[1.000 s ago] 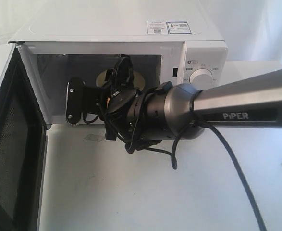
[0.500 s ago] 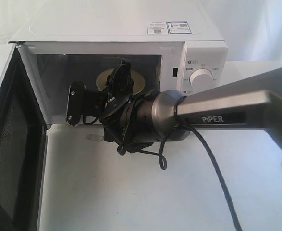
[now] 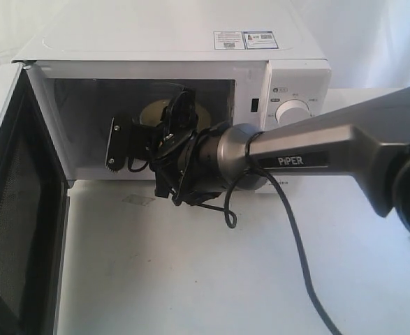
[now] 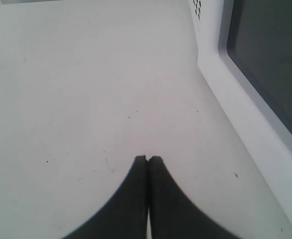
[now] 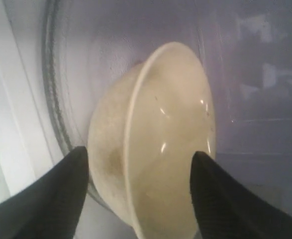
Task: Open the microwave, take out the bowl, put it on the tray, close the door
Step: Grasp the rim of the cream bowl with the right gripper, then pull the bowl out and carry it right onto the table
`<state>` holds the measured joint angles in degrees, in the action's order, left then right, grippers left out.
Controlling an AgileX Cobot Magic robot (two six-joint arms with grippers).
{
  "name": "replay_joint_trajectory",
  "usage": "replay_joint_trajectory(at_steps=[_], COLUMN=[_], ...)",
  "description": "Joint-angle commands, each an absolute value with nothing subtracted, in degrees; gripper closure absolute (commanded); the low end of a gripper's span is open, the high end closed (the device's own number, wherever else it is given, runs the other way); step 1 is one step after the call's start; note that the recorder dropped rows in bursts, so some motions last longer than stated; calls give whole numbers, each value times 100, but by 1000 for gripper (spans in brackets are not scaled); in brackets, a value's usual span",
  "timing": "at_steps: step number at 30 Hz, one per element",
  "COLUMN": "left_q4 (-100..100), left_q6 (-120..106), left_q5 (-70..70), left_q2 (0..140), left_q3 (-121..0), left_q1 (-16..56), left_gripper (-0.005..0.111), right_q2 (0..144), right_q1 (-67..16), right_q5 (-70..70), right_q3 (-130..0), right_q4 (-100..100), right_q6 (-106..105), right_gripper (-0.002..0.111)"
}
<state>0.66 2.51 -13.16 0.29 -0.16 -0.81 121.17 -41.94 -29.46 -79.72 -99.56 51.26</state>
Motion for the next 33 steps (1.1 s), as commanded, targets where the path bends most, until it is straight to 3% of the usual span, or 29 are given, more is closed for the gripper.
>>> replay_joint_trajectory(at_steps=[1,4,7,12,18,23,27,33], left_q4=[35,35,35,35,35,35,35,35], left_q6=[266,266,266,266,266,266,266,266], left_q5=[-1333,-1333,-1333,-1333,-1333,-1333,-1333,-1333], left_q2=[0,0,0,0,0,0,0,0], left_q3=[0,0,0,0,0,0,0,0], left_q1=[-55,-55,-55,-55,-55,-55,-55,-55], left_gripper=[107,107,107,107,107,107,107,107], right_q2=[12319,12437,12439,12119,11235,10305,9429,8161], right_q1=[-4112,-4063,-4050,-4369,-5313,-6078,-5943,-5039], right_q5=[-2848,-2806,-2816,-2764,-2971,-4741,-5561,-5136], right_q3=[-8224,-8326,-8335,-8335,-8030,-7171,-6137,-4648], right_q4=[-9995,-9995,-9995,-9380,-6527,-5198,-5374,-5091], right_q6=[5171,5171,5171,5146,4296,3339,3523,4232], right_gripper=[63,80,108,108,108,108,108,108])
